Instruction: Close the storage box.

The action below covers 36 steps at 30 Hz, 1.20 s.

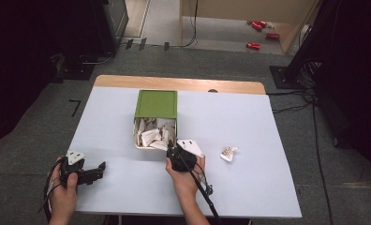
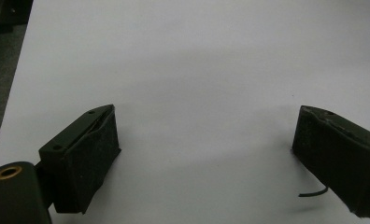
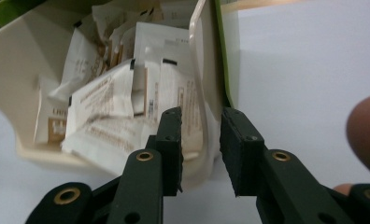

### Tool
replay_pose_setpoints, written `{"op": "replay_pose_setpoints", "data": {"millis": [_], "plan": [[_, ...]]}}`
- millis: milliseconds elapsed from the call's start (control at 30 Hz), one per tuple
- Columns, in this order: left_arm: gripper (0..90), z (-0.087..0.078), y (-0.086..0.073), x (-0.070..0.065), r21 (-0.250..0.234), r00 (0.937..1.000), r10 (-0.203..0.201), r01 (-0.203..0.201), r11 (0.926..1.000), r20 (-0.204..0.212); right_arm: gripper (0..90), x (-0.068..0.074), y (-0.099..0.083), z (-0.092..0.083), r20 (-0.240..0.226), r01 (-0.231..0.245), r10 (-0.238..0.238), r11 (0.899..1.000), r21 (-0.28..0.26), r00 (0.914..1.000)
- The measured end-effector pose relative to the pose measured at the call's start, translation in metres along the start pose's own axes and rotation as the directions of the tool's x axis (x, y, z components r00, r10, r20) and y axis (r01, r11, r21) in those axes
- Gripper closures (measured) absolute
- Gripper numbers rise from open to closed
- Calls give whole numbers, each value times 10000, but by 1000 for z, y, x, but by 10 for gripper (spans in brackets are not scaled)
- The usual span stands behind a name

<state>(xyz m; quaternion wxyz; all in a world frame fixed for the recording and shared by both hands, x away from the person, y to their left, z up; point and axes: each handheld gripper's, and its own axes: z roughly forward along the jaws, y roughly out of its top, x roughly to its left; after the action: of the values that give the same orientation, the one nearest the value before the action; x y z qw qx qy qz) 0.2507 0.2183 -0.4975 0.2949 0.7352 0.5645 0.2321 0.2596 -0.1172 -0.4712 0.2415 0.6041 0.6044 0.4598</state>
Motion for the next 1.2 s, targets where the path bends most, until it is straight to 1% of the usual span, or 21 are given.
{"op": "replay_pose_setpoints", "data": {"millis": [100, 167, 267, 300, 367, 500, 533, 567, 667, 800, 867, 933, 1000, 1200], "plan": [[77, 0, 0, 0, 5, 10000, 7, -7, 10000, -4, 679, -2, -4, -12, -95, 218, -219, 9997, -146, 9997], [77, 0, 0, 0, 4, 10000, 7, -7, 10000, -6, 672, -3, -6, -19, -232, 272, -274, 9996, -67, 9994], [77, 0, 0, 0, 5, 10000, 8, -8, 10000, -12, 671, -2, -14, -24, -291, 358, -356, 9993, 82, 9989], [77, 0, 0, 0, 6, 10000, 9, -9, 10000, -11, 671, -1, -17, -24, -291, 484, -480, 9987, 134, 9984], [77, 0, 0, 0, 4, 10000, 10, -10, 10000, -12, 672, 0, -20, -21, -301, 522, -512, 9982, 304, 9982], [77, 0, 0, 0, 3, 10000, 9, -9, 10000, -7, 676, 4, -21, -13, -303, 628, -616, 9972, 407, 9976], [77, 0, 0, 0, 2, 10000, 6, -6, 10000, -6, 669, 5, -21, -11, -283, 692, -680, 9967, 428, 9973], [77, 0, 0, 0, -1, 10000, 5, -5, 10000, -3, 672, 7, -21, -10, -145, 760, -754, 9961, 438, 9970], [77, 0, 0, 0, -4, 10000, 4, -4, 10000, -3, 683, 5, -17, -7, -145, 633, -628, 9971, 411, 9979], [77, 0, 0, 0, 0, 10000, 4, -4, 10000, -4, 682, 5, -11, -2, -53, 602, -600, 9969, 515, 9982], [77, 0, 0, 0, 0, 10000, 3, -3, 10000, -5, 648, 5, -10, 1, -30, 567, -566, 9971, 511, 9984], [77, 0, 0, 0, -2, 10000, 6, -6, 10000, -7, 586, 5, -8, 5, -70, 619, -616, 9967, 530, 9981], [77, 0, 0, 0, -4, 10000, 4, -4, 10000, -5, 568, 4, -7, 8, -62, 665, -663, 9964, 533, 9978], [77, 0, 0, 0, -3, 10000, 3, -3, 10000, -3, 491, 1, -2, 13, 220, 553, -568, 9964, 635, 9981]]}}
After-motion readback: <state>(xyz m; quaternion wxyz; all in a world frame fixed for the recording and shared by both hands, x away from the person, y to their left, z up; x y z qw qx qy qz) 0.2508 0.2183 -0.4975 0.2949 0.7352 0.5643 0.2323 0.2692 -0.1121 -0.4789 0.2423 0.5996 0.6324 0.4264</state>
